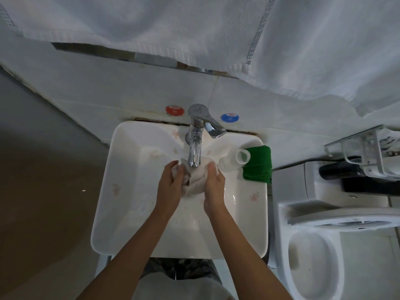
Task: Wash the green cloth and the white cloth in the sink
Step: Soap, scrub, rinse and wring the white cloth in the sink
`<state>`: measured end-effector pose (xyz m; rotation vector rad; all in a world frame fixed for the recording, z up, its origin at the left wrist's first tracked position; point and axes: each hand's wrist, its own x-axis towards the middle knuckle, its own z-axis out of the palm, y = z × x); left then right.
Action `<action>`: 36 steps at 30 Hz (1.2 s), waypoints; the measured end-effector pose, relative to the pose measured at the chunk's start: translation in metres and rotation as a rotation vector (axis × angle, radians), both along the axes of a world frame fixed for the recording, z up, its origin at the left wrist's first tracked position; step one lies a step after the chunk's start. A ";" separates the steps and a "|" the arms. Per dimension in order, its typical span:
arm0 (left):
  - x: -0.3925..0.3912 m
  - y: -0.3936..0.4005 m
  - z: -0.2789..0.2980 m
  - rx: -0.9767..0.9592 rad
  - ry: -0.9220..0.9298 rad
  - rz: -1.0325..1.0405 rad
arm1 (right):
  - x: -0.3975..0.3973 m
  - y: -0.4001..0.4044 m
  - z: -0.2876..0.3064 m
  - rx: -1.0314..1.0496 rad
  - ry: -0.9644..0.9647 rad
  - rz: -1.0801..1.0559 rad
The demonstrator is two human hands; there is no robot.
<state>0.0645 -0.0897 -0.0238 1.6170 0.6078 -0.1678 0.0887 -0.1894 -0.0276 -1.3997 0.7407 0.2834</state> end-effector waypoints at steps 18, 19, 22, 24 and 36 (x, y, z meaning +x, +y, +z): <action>0.000 0.001 0.008 0.194 -0.041 -0.011 | -0.003 0.007 -0.007 -0.009 -0.014 0.176; 0.002 0.001 0.009 0.191 -0.040 -0.007 | -0.005 0.006 -0.010 -0.005 -0.029 0.184; 0.009 0.004 0.009 0.144 -0.026 0.031 | -0.007 0.005 -0.009 -0.027 -0.062 0.199; 0.012 0.007 0.007 0.102 -0.010 0.044 | -0.005 0.004 -0.009 -0.082 -0.030 0.143; 0.001 -0.013 0.003 0.333 0.022 -0.021 | -0.004 0.016 -0.006 -0.029 -0.012 -0.050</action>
